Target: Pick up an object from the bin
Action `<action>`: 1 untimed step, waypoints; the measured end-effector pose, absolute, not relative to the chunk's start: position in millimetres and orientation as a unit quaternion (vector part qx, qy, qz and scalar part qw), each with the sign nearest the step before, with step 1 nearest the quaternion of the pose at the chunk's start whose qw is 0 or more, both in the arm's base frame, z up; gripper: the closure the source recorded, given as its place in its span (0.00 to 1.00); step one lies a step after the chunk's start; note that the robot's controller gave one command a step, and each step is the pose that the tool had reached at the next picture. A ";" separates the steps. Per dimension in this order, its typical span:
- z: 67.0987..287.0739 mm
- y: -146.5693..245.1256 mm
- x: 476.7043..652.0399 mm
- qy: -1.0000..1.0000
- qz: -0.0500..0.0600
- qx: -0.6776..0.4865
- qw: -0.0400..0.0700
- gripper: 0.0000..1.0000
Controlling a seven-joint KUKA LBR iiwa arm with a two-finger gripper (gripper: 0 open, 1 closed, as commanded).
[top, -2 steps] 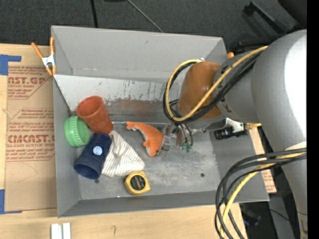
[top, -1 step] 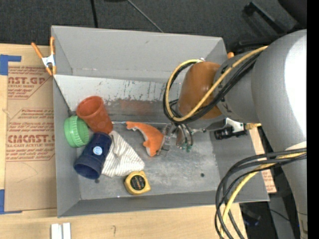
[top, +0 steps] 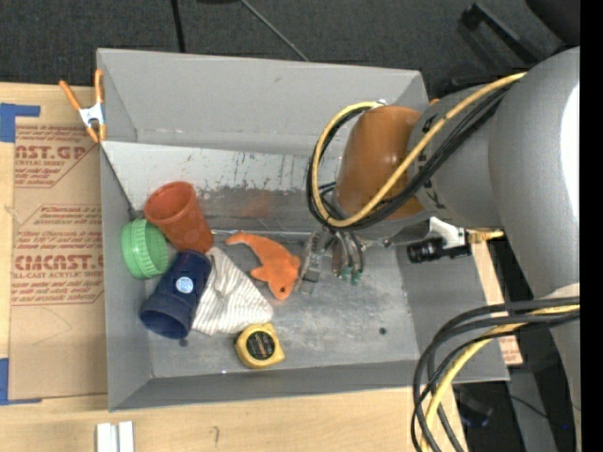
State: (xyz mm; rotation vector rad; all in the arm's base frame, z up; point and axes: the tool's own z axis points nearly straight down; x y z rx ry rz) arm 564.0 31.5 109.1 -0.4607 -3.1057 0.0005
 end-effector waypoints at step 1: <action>106.7 57.0 561.1 -0.991 0.000 -0.134 0.000 0.00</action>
Offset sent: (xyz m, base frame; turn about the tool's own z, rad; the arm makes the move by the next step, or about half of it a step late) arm 0.0000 0.0000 0.0000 0.0000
